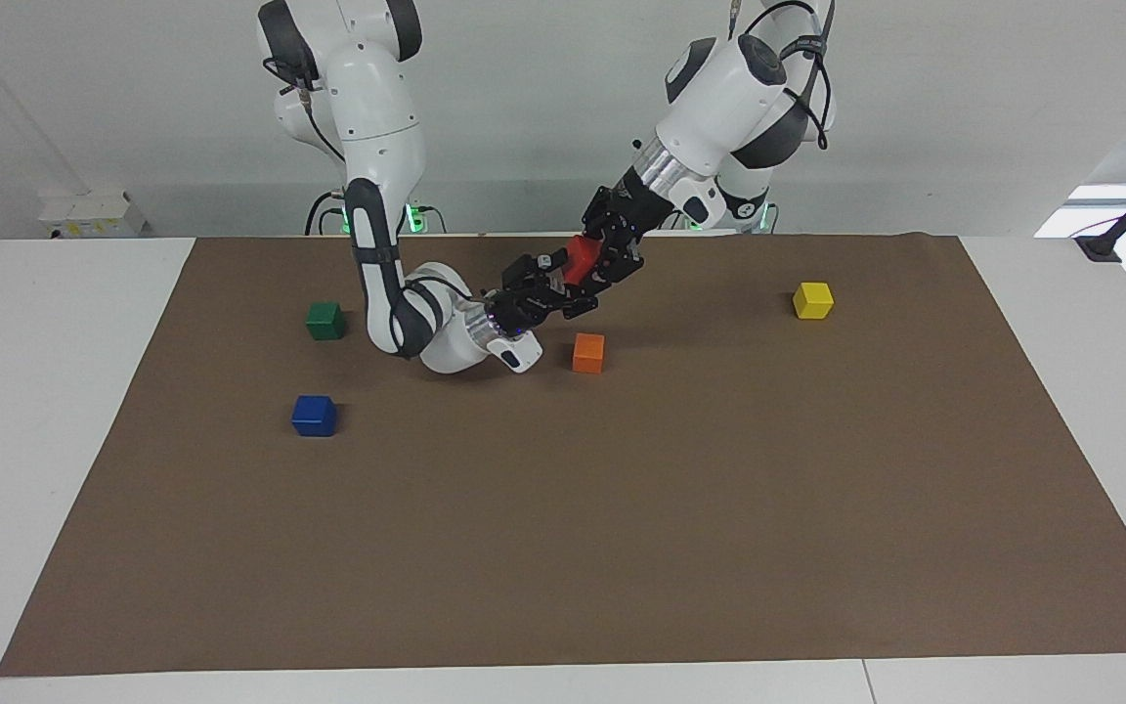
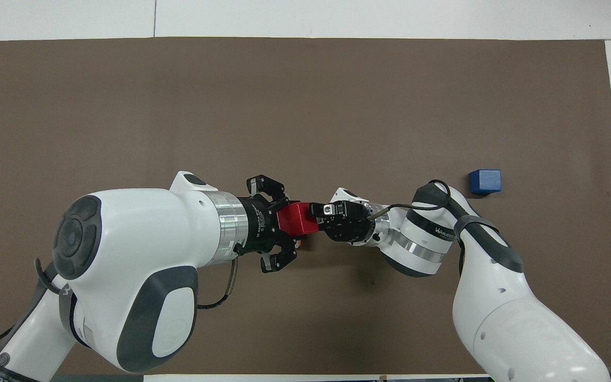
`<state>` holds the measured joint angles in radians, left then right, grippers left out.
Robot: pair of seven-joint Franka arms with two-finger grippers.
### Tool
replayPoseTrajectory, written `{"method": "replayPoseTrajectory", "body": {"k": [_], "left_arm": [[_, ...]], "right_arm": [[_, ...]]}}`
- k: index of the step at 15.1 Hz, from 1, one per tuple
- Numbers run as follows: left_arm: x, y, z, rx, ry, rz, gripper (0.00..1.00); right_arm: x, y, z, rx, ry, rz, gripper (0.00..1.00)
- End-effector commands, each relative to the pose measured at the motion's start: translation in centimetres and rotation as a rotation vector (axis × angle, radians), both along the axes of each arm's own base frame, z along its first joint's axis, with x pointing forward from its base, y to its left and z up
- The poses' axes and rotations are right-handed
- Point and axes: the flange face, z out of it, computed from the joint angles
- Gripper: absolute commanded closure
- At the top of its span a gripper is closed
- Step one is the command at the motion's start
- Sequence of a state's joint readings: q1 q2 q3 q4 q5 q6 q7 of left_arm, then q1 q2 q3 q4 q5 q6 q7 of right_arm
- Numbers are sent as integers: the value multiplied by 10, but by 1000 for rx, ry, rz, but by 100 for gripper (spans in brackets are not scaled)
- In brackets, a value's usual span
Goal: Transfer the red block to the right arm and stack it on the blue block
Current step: 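Grasp the red cube with the right gripper and open the left gripper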
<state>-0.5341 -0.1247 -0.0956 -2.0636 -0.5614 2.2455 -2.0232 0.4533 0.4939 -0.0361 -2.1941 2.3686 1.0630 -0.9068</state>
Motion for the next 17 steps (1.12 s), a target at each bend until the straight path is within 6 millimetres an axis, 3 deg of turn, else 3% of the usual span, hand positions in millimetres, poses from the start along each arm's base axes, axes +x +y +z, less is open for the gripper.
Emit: {"method": "replayPoseTrajectory", "body": {"k": [1, 8, 9, 10, 11, 17], "left_arm": [[-9, 6, 5, -23, -4, 23, 100], [-10, 9, 5, -20, 0, 14, 100], [-10, 9, 5, -20, 0, 14, 100], [-10, 9, 4, -19, 2, 14, 100], [-10, 9, 4, -19, 2, 14, 100], [-13, 9, 1, -13, -3, -2, 100]], "right_arm": [[3, 3, 0, 1, -11, -27, 10], [3, -6, -7, -20, -7, -17, 12], [2, -6, -8, -20, -7, -17, 24], [0, -5, -9, -22, -6, -18, 44], [-2, -6, -10, -23, -3, -18, 99], [-1, -6, -2, -28, -23, -10, 100]]}}
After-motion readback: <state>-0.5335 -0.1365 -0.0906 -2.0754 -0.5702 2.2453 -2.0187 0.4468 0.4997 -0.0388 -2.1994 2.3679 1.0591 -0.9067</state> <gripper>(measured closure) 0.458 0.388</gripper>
